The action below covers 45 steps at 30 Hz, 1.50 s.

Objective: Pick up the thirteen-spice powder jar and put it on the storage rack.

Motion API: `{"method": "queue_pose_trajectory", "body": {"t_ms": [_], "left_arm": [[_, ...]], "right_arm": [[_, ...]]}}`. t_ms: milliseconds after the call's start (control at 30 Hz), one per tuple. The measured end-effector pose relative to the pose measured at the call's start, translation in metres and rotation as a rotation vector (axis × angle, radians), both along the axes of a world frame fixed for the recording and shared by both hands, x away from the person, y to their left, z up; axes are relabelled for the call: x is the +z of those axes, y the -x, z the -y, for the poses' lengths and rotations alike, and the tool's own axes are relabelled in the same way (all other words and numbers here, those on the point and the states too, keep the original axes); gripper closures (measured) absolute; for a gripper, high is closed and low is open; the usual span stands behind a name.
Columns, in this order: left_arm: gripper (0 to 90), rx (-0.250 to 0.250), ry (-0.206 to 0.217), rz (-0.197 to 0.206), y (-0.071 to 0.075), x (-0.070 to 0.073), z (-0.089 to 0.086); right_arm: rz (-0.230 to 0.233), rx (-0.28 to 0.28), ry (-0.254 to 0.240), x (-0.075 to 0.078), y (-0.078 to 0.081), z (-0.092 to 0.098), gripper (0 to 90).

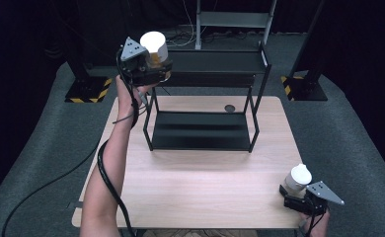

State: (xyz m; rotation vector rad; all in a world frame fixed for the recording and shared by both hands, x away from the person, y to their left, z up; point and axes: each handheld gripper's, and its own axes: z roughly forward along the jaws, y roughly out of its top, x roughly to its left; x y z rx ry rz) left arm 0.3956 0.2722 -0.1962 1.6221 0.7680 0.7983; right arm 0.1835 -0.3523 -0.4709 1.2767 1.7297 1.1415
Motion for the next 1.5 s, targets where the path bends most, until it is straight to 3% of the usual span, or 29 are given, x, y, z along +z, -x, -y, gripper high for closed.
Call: {"method": "queue_pose_trajectory", "body": {"t_ms": [400,767,1500], "left_arm": [[30.8,0.020,-0.008,-0.022,-0.016,0.014,0.010],[30.8,0.059,-0.015,-0.070,-0.038,0.024,0.016],[30.8,0.108,-0.001,-0.176,-0.073,0.025,0.018]], "right_arm": [[0.002,0.001,-0.002,0.000,0.000,0.000,0.3],[0.006,-0.002,-0.007,-0.001,0.001,0.001,0.3],[0.007,0.003,-0.012,-0.001,0.001,0.002,0.3]]}}
